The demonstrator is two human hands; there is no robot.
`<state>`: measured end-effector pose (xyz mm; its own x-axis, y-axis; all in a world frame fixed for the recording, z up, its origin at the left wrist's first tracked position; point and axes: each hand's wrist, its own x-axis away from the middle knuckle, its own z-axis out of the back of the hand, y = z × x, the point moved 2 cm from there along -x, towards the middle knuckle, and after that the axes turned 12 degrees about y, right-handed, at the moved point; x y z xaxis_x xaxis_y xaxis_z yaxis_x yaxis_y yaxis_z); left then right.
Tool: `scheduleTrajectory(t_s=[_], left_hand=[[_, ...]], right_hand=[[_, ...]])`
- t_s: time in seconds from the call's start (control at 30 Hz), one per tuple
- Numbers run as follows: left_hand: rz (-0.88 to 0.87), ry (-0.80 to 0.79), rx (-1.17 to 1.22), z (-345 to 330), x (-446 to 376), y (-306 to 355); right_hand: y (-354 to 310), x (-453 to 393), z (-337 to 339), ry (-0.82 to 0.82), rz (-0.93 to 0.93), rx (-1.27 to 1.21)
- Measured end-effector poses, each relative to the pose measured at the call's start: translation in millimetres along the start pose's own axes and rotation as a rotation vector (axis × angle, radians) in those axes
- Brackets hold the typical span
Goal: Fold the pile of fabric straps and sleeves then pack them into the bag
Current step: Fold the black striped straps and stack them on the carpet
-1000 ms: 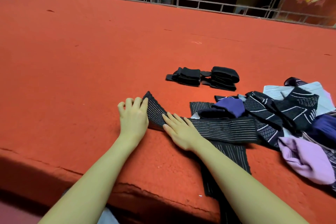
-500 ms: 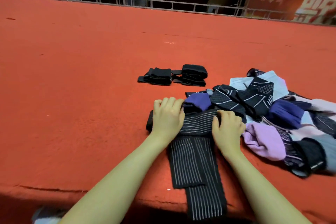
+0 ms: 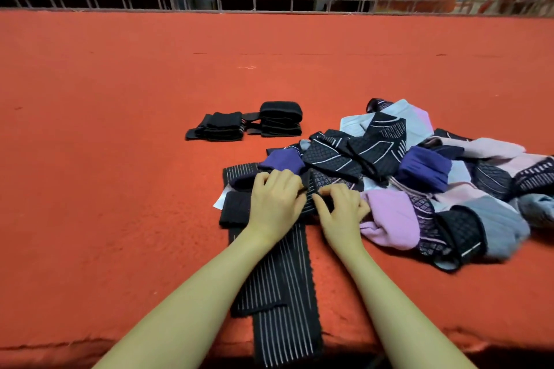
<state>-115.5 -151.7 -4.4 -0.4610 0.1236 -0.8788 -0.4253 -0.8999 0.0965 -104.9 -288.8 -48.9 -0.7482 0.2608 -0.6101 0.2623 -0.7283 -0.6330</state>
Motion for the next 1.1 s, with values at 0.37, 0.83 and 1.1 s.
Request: scheduleTrajectory(t_s=[0.37, 0.83, 1.1], left_hand=[[0.121, -0.542, 0.085, -6.9, 16.7, -1.3], [0.298, -0.895, -0.113, 24.5, 46.4, -51.7], [0.248, -1.059, -0.085, 31.4, 48.0, -53.2]], right_hand=[[3.1, -2.7, 0.5, -0.094, -0.132, -0.078], [-28.6, 5.6, -12.6, 0.108, -0.050, -0.027], [-59.5, 8.3, -16.7, 0.095, 0.081, -0.188]])
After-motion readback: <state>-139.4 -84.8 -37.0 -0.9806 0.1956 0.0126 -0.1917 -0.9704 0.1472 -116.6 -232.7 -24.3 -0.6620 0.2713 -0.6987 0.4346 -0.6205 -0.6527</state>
